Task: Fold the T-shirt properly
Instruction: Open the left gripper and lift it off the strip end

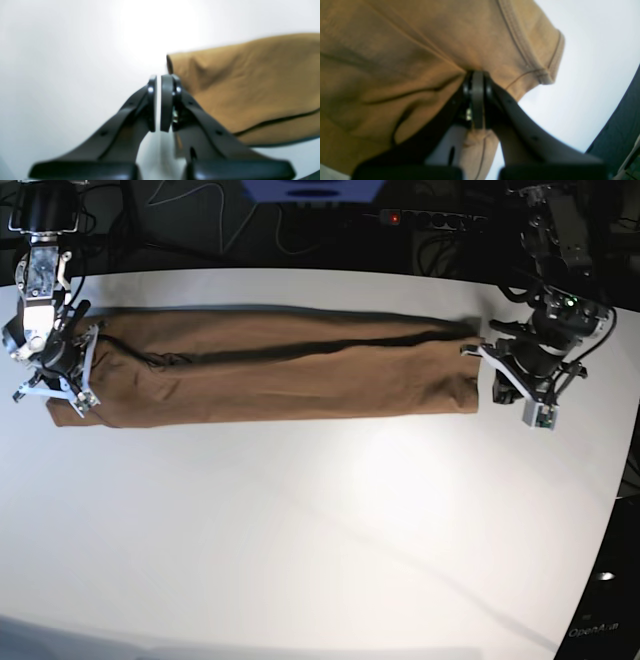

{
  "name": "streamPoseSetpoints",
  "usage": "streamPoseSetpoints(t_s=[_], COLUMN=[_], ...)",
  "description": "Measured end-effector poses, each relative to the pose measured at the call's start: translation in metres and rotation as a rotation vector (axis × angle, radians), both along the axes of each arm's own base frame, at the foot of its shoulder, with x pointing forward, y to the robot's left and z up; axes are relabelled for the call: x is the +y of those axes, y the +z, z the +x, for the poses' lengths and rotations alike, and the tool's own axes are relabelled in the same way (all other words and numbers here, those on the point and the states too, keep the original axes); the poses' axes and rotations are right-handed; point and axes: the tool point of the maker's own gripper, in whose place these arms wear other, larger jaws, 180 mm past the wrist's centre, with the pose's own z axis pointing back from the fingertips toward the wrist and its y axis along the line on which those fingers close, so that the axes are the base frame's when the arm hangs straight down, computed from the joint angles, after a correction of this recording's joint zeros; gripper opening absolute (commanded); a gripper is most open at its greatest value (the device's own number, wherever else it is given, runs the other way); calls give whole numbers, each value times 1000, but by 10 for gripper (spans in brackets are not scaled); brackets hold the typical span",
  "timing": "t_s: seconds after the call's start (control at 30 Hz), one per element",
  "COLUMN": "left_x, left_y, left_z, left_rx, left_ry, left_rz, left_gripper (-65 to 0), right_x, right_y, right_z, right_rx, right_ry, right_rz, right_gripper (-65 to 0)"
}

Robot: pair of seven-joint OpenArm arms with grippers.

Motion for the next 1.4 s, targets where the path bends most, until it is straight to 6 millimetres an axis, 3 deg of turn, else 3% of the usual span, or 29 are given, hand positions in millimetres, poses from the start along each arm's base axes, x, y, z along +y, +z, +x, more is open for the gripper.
streamPoseSetpoints(t_s=[0.27, 0.33, 0.43, 0.53, 0.67, 0.8, 1.0, 1.13, 1.4], left_x=[-2, -3, -14, 3, 34, 66, 59, 42, 42], left_y=[7, 5, -1, -12, -54, -62, -65, -56, -32], left_z=[-5, -7, -17, -26, -47, -46, -46, -38, -33], left_rx=[31, 39, 60, 100, 293, 328, 331, 280, 249], left_ry=[-14, -36, -155, -164, -106, -11, -20, -43, -96], left_rz=[25, 31, 44, 61, 41, 26, 6, -115, -234], left_gripper=[-600, -524, -345, -254, -255, -254, -254, -254, -254], right_x=[2, 2, 2, 2, 3, 2, 4, 4, 4], right_y=[-1, -1, -1, -1, -1, -1, -2, -2, -3], right_z=[0, 0, 0, 0, 0, 0, 0, 0, 0], right_rx=[-3, -3, -4, -5, -5, -6, -6, -4, -7], right_ry=[-8, -8, -9, -8, -9, -11, -12, -14, -19], right_rz=[-3, -3, -3, -2, -1, -2, 1, -3, -4], right_gripper=[-649, -649, -649, -649, -649, -649, -649, -649, -649])
